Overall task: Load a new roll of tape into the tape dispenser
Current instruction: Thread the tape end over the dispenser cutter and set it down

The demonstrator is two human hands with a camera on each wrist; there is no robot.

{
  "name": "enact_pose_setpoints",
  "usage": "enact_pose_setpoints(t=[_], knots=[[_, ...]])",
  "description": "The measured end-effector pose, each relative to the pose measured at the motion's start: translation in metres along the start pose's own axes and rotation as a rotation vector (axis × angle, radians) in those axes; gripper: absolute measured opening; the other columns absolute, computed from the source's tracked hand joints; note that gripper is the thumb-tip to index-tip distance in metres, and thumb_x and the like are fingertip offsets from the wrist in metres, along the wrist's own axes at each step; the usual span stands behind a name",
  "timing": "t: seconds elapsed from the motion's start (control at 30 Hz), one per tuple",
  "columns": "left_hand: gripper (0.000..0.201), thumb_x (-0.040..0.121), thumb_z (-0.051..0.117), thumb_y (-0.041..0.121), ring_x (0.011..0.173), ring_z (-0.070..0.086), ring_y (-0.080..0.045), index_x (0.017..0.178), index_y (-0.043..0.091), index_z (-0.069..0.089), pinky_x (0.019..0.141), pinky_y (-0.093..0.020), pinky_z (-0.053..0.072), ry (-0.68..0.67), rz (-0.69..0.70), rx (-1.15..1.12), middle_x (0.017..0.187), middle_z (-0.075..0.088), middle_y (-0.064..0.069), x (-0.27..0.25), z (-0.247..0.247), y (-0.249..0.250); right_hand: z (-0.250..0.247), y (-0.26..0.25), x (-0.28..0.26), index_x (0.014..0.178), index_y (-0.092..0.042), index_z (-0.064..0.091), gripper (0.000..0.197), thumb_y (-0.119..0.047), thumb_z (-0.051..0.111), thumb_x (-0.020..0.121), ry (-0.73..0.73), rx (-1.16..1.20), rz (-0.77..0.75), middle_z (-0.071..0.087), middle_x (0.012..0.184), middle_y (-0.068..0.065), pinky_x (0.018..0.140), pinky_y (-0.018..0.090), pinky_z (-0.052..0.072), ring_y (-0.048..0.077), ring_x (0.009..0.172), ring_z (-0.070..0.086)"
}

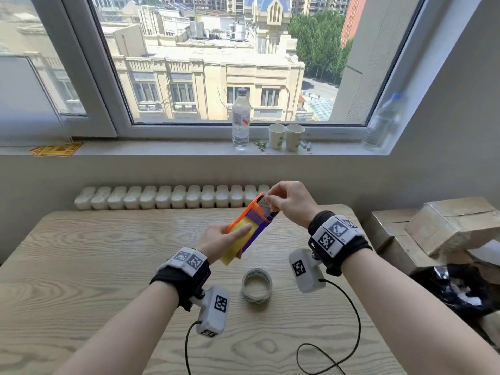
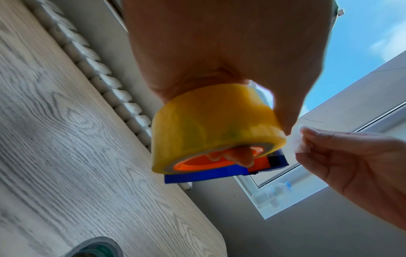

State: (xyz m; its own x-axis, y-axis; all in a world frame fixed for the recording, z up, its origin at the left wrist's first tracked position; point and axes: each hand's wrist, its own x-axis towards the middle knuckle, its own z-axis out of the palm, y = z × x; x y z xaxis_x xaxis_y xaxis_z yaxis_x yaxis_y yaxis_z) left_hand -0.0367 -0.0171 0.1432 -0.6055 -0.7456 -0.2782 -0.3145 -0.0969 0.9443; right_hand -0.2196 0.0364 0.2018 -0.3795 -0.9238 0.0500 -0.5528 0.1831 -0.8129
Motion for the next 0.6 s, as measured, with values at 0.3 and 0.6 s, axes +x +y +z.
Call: enact_pose_setpoints(t=[0.3, 0.6], knots=[[0.025, 0.076, 0.068, 0.049, 0.079, 0.067, -0.018, 0.084, 0.026, 0.066, 0.075, -0.032, 0.052, -0.04, -0.02, 0.167, 0.088, 0.072, -0.004, -0.0013, 0.0029, 0.0051, -0.0004, -0.0031, 0.0009, 0.084, -0.012, 0.064, 0.004, -0.013, 0.062, 0.087, 0.023, -0.068, -0.003, 0.063, 0.079, 0.002, 0.075, 0.033, 0.054, 0.018, 0.076, 0.06], [0.028, 0.085, 0.062, 0.037, 0.058, 0.059, -0.019, 0.093, 0.011, 0.061, 0.051, -0.02, 0.049, -0.086, -0.049, 0.231, 0.07, 0.066, -0.008, -0.0023, 0.0076, 0.0087, 0.0073, -0.0065, -0.0042, 0.087, -0.011, 0.065, 0.005, -0.015, 0.062, 0.087, -0.019, -0.15, -0.055, 0.062, 0.083, 0.002, 0.075, 0.03, 0.05, 0.017, 0.08, 0.058]])
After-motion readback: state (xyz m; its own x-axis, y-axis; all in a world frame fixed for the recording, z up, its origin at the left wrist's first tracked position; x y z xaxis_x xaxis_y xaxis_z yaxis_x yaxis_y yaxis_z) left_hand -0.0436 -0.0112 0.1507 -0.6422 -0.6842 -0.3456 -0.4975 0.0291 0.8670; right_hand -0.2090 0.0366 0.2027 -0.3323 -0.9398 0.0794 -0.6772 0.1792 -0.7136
